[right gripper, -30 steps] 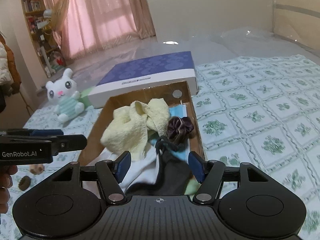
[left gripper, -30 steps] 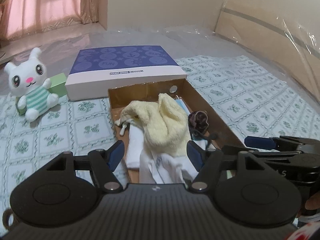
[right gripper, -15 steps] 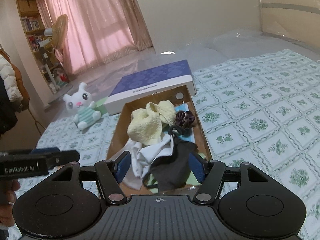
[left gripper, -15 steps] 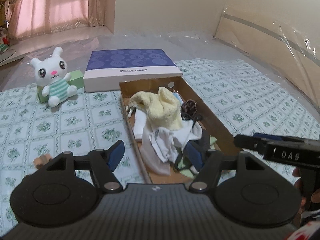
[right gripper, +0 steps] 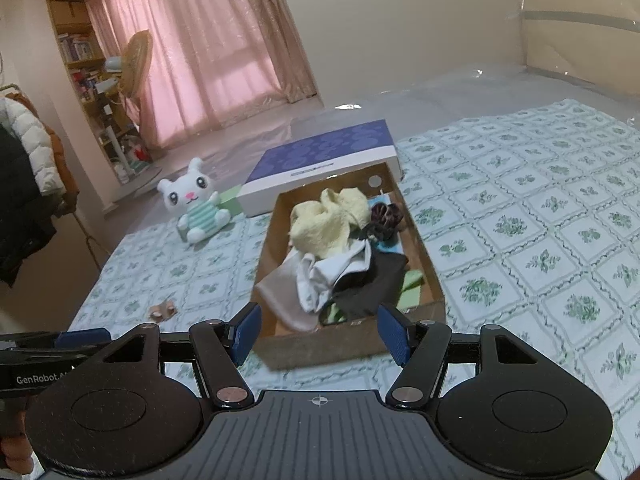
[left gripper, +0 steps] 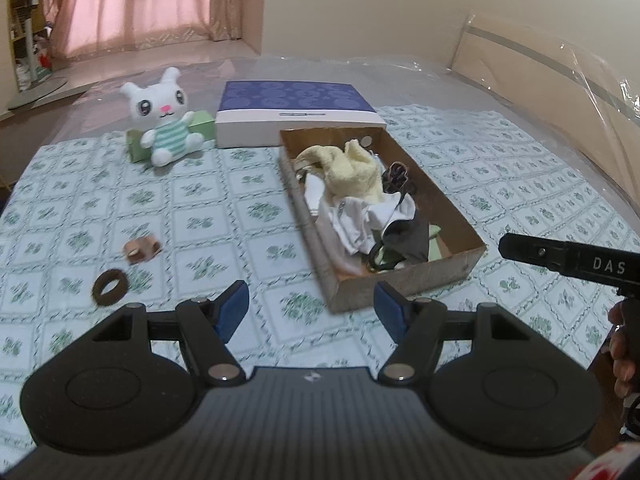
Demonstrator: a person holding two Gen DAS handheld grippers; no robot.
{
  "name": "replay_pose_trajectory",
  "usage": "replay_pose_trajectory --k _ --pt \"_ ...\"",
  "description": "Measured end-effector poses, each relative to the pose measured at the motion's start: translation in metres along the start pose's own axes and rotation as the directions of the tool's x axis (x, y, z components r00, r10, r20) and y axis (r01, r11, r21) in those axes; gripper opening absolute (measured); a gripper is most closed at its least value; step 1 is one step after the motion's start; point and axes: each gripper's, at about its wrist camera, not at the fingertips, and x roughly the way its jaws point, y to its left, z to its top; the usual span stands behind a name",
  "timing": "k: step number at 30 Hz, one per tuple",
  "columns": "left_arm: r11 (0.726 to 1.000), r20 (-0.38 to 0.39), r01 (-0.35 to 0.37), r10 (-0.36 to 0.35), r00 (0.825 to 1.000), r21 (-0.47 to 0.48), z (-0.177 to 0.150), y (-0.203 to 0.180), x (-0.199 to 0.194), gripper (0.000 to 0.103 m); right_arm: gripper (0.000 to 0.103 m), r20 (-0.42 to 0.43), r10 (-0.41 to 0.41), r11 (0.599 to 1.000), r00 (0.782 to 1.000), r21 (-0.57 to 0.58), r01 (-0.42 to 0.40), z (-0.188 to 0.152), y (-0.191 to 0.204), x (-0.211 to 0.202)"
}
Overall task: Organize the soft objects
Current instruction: 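Withdraw both tools from the box toward the brown hair tie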
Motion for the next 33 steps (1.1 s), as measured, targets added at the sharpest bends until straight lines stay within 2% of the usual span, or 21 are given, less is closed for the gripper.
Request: replay_pose_trajectory --k 10,18,33 --pt "0.999 0.015 -0.033 0.034 0.999 -0.025 -0.021 0.012 -0.034 0.066 0.064 -0.02 0.023 0.999 1.0 -0.037 -0.024 -0.024 0.027 -0.019" --pt "0.997 -0.002 -0.07 0.07 0.998 -0.036 -0.037 0.021 -0.048 0.066 0.064 -0.048 0.049 0.996 0.998 -0.068 -0.052 -0.04 0.046 -0.025" --pt "0.986 -0.037 -0.147 0.144 0.989 -0.082 -0.064 0.046 -0.062 0.067 0.064 -0.129 0.094 0.988 0.987 -0.114 -0.109 -0.064 0.076 -0.014"
